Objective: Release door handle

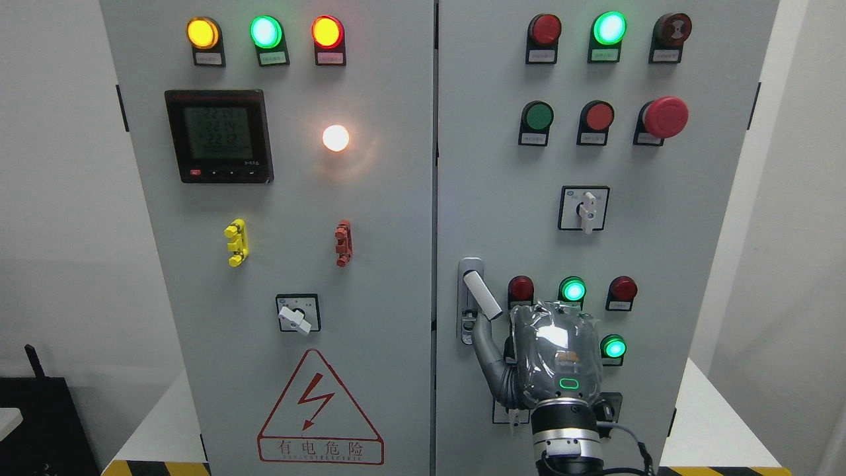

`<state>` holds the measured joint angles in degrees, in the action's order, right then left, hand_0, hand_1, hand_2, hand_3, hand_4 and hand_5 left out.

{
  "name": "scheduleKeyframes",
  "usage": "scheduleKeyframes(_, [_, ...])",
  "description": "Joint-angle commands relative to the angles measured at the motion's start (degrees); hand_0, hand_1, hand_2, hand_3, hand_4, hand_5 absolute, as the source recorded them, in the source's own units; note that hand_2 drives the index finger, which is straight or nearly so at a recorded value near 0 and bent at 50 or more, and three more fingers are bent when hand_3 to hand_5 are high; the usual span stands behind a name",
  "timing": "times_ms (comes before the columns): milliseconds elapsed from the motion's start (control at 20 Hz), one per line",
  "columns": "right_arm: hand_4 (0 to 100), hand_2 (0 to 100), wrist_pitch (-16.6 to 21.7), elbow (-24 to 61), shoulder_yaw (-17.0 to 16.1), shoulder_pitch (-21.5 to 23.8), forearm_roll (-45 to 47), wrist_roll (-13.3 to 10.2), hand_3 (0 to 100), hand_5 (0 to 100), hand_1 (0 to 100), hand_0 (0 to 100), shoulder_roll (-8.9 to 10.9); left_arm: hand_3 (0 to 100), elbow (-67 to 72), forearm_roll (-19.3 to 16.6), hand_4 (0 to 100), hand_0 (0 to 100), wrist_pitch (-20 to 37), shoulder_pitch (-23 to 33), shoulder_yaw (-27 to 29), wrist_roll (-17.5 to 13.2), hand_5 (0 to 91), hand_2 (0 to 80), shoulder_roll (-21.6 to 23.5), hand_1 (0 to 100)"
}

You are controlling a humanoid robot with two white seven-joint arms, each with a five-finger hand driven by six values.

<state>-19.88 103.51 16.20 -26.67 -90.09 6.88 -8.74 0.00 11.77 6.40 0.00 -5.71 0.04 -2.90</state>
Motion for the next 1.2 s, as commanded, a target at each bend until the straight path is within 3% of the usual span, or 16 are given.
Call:
scheduleKeyframes(0, [100,100,0.02,0.02,-0.21,0.04,0.0,0.06,100,94,0,59,-0.05,0,-1.76,0.01,0,12,0.02,1.93,0.0,0.05,0.0,0.0,0.0,39])
scheduleKeyframes(1152, [100,100,0.11,-0.06,-0.91,-0.05,-0.09,0.06,100,94,0,60,0.04,0,-1.76,0.01,0,12,0.02,1.93,0.0,0.05,0.0,0.0,0.0,39])
